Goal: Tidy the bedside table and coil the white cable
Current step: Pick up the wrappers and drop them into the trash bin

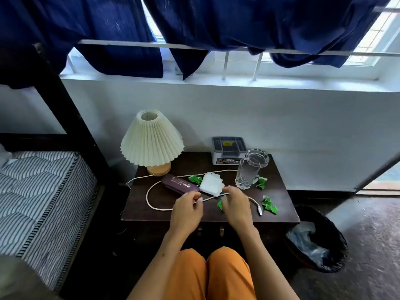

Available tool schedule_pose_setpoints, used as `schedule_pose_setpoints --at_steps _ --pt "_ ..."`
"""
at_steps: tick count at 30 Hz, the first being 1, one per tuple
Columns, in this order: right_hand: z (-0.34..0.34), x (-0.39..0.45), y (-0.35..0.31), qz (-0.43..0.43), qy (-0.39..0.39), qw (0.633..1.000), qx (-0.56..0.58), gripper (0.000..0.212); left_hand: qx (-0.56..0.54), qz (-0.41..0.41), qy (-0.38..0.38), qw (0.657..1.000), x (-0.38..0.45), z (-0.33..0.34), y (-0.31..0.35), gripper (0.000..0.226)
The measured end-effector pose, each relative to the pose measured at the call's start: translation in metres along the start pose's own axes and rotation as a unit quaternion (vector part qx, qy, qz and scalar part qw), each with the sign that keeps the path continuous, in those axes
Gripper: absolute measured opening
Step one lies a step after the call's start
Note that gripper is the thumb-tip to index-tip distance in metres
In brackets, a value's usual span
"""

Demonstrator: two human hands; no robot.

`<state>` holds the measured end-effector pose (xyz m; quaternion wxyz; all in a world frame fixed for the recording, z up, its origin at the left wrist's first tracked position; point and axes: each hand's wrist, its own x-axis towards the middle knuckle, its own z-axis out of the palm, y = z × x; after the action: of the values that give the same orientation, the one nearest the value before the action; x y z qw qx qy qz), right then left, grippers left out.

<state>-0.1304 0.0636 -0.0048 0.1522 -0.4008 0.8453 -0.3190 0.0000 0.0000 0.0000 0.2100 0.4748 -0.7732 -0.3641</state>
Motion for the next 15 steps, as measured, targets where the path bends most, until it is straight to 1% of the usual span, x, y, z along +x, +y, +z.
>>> schedule_pose_setpoints --at_steps 4,6,11,13,15 --pt "0.019 0.010 0.013 0.021 -0.091 0.992 -0.083 0.032 0.035 -0.019 -0.017 0.999 0.022 0.012 -0.005 0.027" --pt "0.029 0.018 0.020 0.031 -0.122 0.985 -0.119 0.031 0.066 -0.014 -0.029 0.997 0.040 0.018 -0.007 0.027" --pt "0.044 0.034 0.033 0.058 -0.150 0.970 -0.182 0.023 0.146 0.015 -0.019 0.989 0.088 0.029 -0.011 0.027" --pt "0.050 0.038 0.034 0.059 -0.152 0.967 -0.197 0.022 0.189 0.023 -0.037 0.981 0.104 0.034 -0.013 0.030" --pt "0.054 0.043 0.036 0.060 -0.151 0.963 -0.213 0.024 0.250 0.037 -0.059 0.966 0.118 0.039 -0.015 0.036"
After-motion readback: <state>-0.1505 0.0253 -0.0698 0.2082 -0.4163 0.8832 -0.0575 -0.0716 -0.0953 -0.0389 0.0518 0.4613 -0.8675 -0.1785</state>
